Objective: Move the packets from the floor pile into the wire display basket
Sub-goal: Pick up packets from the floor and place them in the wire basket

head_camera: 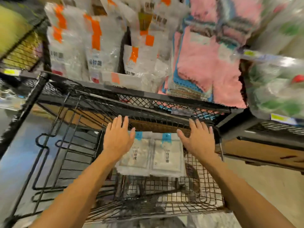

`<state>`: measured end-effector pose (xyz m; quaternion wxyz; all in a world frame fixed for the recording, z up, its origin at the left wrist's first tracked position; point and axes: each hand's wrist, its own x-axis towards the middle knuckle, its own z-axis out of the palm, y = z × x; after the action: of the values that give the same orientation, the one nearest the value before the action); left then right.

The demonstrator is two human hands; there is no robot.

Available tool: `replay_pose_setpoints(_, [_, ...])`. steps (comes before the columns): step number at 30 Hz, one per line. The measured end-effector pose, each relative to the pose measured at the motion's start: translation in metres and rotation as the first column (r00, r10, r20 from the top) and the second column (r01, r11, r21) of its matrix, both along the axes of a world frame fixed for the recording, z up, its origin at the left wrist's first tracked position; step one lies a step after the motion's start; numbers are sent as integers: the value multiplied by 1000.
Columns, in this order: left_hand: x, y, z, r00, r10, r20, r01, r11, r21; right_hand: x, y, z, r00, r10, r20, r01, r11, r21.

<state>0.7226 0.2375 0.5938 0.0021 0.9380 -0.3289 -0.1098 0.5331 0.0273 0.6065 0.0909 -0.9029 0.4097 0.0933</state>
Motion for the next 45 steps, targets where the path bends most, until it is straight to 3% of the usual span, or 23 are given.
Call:
replay_pose_setpoints(8, [-32, 4, 119, 996, -71, 53, 77, 991, -107, -44, 21, 104, 995, 2, 102, 0, 1000, -29])
replay_pose_setpoints(18, [-91, -1, 180, 901, -417, 117, 433, 877, -207, -142, 78, 186, 923, -284, 259, 309, 949, -58])
replay_pose_setpoints(23, [-150, -12, 184, 768, -635, 81, 634, 736, -237, -228, 125, 208, 808, -495, 320, 535, 843, -46])
replay_pose_setpoints(31, [-275, -28, 188, 537, -842, 44, 816, 505, -280, -384, 198, 212, 538, -784, 310, 827, 562, -15])
replay_pose_setpoints(39, [-399, -57, 187, 390, -920, 46, 892, 365, -269, -518, 233, 186, 334, -886, 323, 930, 365, 38])
replay_pose_setpoints(45, [-499, -67, 169, 320, -947, -17, 910, 312, -272, -615, 250, 163, 270, -913, 305, 949, 306, 75])
